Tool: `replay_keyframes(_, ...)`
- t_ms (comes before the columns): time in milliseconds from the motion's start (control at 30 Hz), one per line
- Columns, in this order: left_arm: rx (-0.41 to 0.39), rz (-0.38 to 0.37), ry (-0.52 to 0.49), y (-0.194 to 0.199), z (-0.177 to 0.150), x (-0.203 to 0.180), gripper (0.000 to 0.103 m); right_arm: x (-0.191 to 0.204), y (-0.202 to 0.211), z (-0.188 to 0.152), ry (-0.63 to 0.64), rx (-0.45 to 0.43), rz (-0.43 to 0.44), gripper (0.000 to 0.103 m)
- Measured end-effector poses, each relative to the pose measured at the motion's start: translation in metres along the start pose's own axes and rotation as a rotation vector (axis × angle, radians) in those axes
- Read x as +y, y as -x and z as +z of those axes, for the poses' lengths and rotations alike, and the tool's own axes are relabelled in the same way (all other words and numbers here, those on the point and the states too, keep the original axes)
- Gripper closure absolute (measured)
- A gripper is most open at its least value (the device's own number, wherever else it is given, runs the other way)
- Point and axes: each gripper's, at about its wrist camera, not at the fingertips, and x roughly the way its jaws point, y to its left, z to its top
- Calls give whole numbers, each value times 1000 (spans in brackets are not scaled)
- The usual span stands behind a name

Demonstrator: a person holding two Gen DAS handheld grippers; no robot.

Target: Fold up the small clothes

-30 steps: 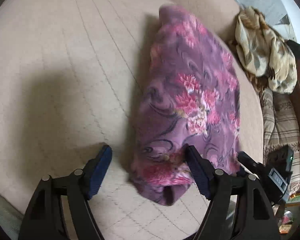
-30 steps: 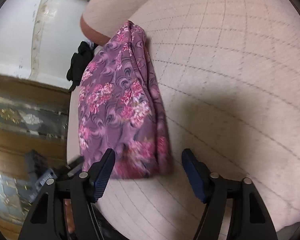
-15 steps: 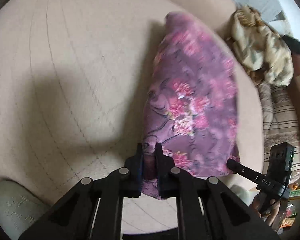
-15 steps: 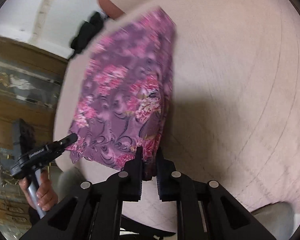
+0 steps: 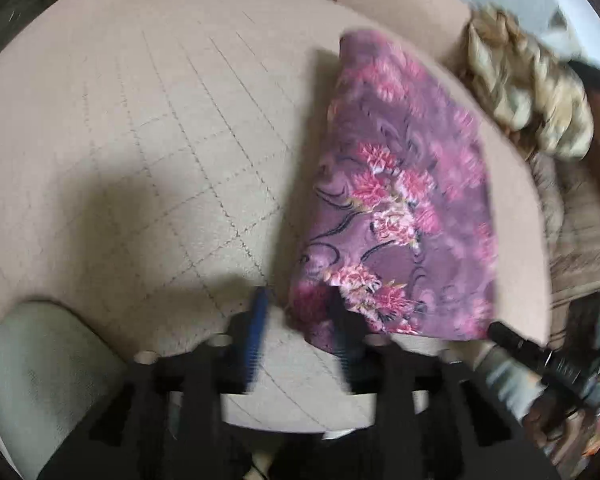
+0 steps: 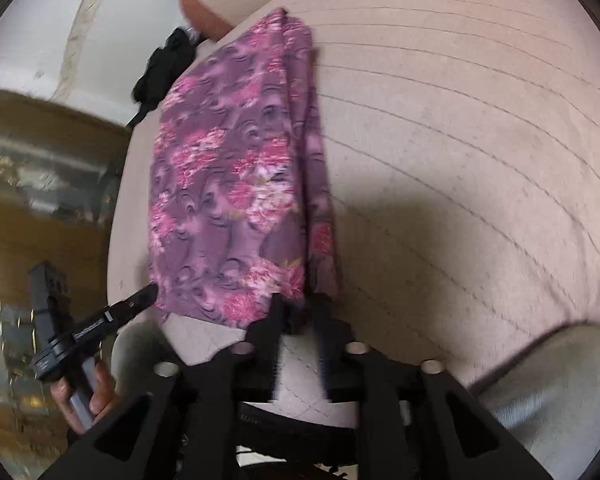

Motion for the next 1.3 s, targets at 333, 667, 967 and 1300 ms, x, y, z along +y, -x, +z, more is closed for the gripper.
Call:
replay_keyframes(333, -57, 27, -100, -13, 15, -9, 33, 18, -16, 14, 44, -17, -21, 24)
replay_keyframes(667, 4, -27, -122, -29, 21, -23, 83, -1, -27, 29, -25, 63, -13, 91)
replay_keyframes(967, 16, -76, -148, 41, 17, -33, 94, 28, 16, 20, 40, 2, 15, 92)
replay_keyframes(1300, 59, -24, -174, -6, -1, -22, 89, -15, -10, 8, -20, 10, 55, 88)
